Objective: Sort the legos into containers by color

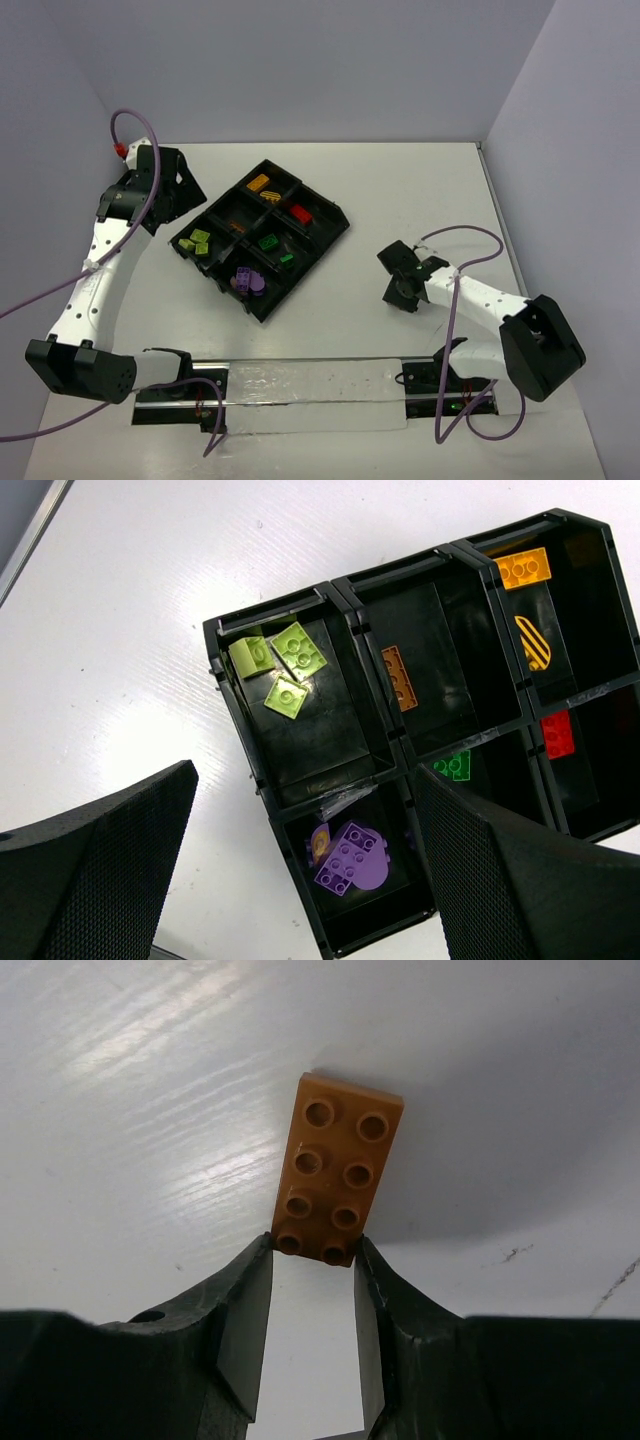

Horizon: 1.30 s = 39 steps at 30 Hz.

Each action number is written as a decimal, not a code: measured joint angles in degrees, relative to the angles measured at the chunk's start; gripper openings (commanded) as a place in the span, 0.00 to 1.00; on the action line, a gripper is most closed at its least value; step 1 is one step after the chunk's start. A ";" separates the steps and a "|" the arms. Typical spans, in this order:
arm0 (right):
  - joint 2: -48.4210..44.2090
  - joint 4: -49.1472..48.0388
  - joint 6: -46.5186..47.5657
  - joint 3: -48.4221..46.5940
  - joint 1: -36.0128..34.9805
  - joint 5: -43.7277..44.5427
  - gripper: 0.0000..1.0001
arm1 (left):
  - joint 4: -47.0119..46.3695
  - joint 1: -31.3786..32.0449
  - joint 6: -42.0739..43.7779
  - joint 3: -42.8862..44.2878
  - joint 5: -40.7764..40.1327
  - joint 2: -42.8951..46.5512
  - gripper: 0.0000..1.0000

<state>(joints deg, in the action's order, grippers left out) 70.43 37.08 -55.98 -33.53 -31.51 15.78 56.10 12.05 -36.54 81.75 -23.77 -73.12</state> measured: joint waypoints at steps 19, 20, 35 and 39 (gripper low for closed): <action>11.79 -1.08 18.69 -35.87 -13.11 -0.37 0.00 | 0.02 0.00 0.75 1.19 -1.23 -1.16 0.98; 13.67 -1.94 20.45 -39.52 -14.14 -0.84 0.00 | 0.04 0.00 0.72 1.42 -1.36 -1.16 0.98; 48.07 -9.29 34.83 -78.35 -17.66 -14.87 0.01 | 0.08 -0.50 -0.27 3.69 -1.36 -0.89 0.98; 53.53 -8.95 36.34 -84.22 -17.75 -15.53 0.03 | 0.07 -0.50 -0.23 3.68 -1.55 -0.35 0.98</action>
<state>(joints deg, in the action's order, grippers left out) 123.95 28.12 -19.64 -117.75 -49.25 0.25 56.17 11.55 -36.77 85.43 -25.32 -73.47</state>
